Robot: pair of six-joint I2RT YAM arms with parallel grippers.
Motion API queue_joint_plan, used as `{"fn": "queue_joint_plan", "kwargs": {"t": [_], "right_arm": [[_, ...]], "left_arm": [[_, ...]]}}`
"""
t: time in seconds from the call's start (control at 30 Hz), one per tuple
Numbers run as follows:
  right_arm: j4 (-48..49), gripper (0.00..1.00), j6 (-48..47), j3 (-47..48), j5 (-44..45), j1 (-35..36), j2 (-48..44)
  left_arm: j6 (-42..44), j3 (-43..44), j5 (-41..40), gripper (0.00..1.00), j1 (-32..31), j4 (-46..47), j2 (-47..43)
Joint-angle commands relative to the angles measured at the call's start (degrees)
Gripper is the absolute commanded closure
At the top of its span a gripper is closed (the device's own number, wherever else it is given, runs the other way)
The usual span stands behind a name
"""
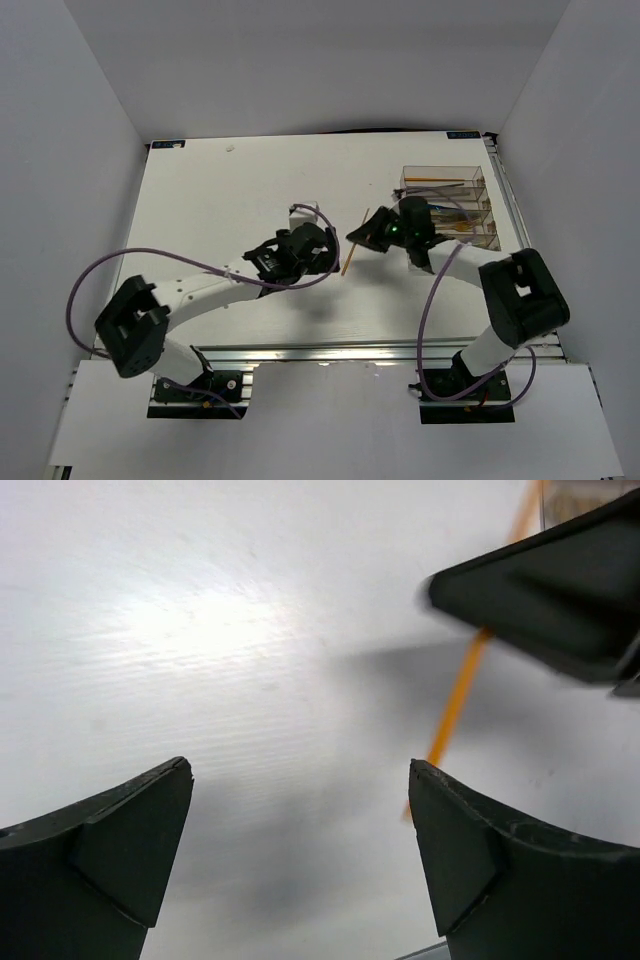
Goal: Sort the eating utensils into containers
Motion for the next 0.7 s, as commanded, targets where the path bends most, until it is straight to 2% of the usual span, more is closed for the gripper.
{"fn": "queue_joint_plan", "kwargs": {"t": [0.0,0.03,0.13,0.17,0.27,0.33,0.47,0.5,0.67], "right_arm": [[-7.50,1.00,1.00,6.21,7.18,-7.35,-5.14],[-10.65,1.00,1.44,7.37,8.50,-8.95,-6.28],[-17.76,1.00,3.55,12.90,19.02,-14.58,-7.69],[-19.19,1.00,5.03,14.48,27.06,-15.72,-7.70],[-24.36,1.00,7.15,20.98,38.61,-19.59,-5.07],[-26.32,1.00,9.17,26.85,41.72,-22.23,-0.70],[-26.41,1.00,11.02,34.17,44.45,-25.67,6.79],[-25.98,1.00,12.16,35.32,44.81,-27.76,8.20],[-20.36,1.00,12.61,40.67,44.73,-29.09,16.64]], "left_arm": [[-0.16,5.65,-12.65,0.02,-0.13,-14.60,-10.95],[0.37,6.09,-15.98,0.02,-0.13,-14.65,-10.99],[3.09,6.80,-21.09,0.02,-0.13,-26.32,-18.27],[4.84,6.45,-21.55,0.02,-0.13,-28.08,-19.41],[8.26,3.12,-21.55,0.02,-0.13,-32.14,-23.28],[9.16,-1.54,-21.55,0.02,-0.13,-31.00,-27.22],[10.47,-3.13,-19.44,0.02,-0.13,-27.31,-33.56],[10.74,-3.83,-19.96,0.02,-0.13,-25.39,-34.88],[11.44,-5.33,-18.75,0.02,-0.05,-24.24,-37.09]]}}
